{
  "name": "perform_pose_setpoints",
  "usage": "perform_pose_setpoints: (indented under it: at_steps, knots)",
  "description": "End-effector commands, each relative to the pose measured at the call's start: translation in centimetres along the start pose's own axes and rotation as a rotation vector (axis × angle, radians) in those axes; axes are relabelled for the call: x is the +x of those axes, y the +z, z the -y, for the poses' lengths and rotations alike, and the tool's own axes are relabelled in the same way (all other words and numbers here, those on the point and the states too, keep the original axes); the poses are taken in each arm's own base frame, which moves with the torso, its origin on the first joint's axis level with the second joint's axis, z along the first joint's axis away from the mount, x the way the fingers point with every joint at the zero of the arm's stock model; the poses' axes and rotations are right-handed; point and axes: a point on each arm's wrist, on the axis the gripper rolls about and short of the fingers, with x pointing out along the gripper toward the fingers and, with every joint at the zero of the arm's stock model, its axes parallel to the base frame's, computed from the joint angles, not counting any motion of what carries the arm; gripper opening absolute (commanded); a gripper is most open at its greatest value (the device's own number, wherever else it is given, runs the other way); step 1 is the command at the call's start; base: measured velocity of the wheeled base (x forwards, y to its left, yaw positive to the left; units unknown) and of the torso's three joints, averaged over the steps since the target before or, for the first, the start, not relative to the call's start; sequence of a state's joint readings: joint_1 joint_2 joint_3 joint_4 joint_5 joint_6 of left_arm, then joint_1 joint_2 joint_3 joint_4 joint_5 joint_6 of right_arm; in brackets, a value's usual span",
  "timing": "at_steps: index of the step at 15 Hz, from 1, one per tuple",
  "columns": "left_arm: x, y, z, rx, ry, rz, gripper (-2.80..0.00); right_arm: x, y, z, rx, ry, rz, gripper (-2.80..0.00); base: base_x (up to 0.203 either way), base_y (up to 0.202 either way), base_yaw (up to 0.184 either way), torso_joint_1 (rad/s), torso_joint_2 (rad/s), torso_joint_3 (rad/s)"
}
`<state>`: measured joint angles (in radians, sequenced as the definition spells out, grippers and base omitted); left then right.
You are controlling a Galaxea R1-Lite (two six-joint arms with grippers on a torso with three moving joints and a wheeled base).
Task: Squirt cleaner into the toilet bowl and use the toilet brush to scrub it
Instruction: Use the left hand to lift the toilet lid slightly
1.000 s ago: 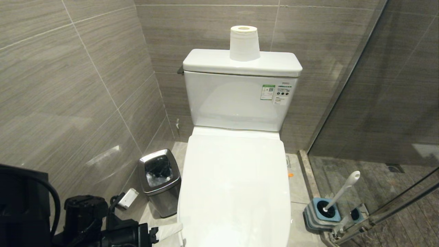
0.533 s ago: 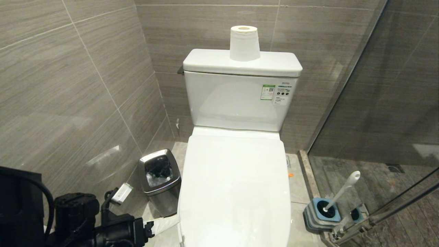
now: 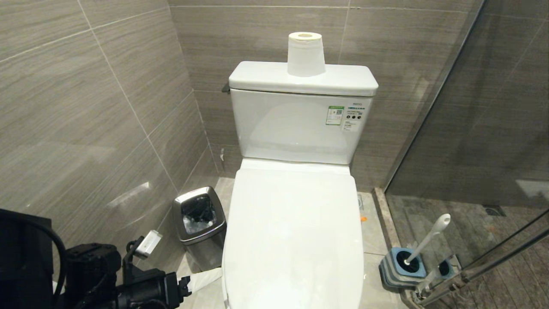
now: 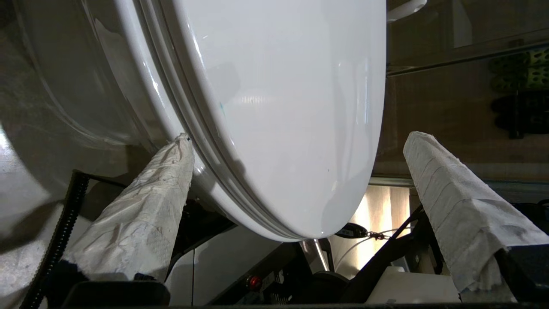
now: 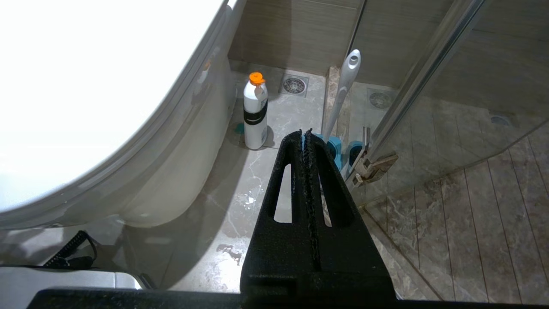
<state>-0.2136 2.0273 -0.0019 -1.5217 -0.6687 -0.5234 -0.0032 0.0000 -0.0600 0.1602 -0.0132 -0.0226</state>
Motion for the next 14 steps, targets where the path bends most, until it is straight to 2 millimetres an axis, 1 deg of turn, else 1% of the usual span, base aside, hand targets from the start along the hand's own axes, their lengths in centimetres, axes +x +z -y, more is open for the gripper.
perform_pose_setpoints:
  at_steps: [1, 4, 6, 8, 9, 11, 14]
  knots:
    - [0.6, -0.5, -0.7, -0.020, 0.025, -0.025, 0.00, 0.0, 0.0, 0.0, 0.000, 0.000, 0.000, -2.80, 0.000, 0.000, 0.000, 0.000, 0.00, 0.000]
    - [1.8, -1.1, -2.2, 0.004, 0.078, -0.060, 0.00, 0.0, 0.0, 0.0, 0.000, 0.000, -0.001, -2.80, 0.000, 0.000, 0.000, 0.000, 0.00, 0.000]
    - [2.8, -0.8, -2.5, 0.022, 0.068, -0.061, 0.00, 0.0, 0.0, 0.0, 0.000, 0.000, 0.000, -2.80, 0.000, 0.000, 0.000, 0.000, 0.00, 0.000]
    - [3.8, 0.1, -2.5, 0.044, 0.042, -0.030, 0.00, 0.0, 0.0, 0.0, 0.000, 0.000, -0.001, -2.80, 0.000, 0.000, 0.000, 0.000, 0.00, 0.000]
    - [4.1, 0.5, -2.2, 0.028, 0.030, -0.017, 0.00, 0.0, 0.0, 0.0, 0.000, 0.000, -0.001, -2.80, 0.000, 0.000, 0.000, 0.000, 0.00, 0.000]
    - [4.0, 1.1, -1.6, -0.011, 0.010, 0.010, 0.00, 0.0, 0.0, 0.0, 0.000, 0.000, -0.001, -2.80, 0.000, 0.000, 0.000, 0.000, 0.00, 0.000]
    - [4.0, 1.1, -1.3, -0.028, 0.013, 0.015, 0.00, 0.0, 0.0, 0.0, 0.000, 0.000, 0.000, -2.80, 0.000, 0.000, 0.000, 0.000, 0.00, 0.000]
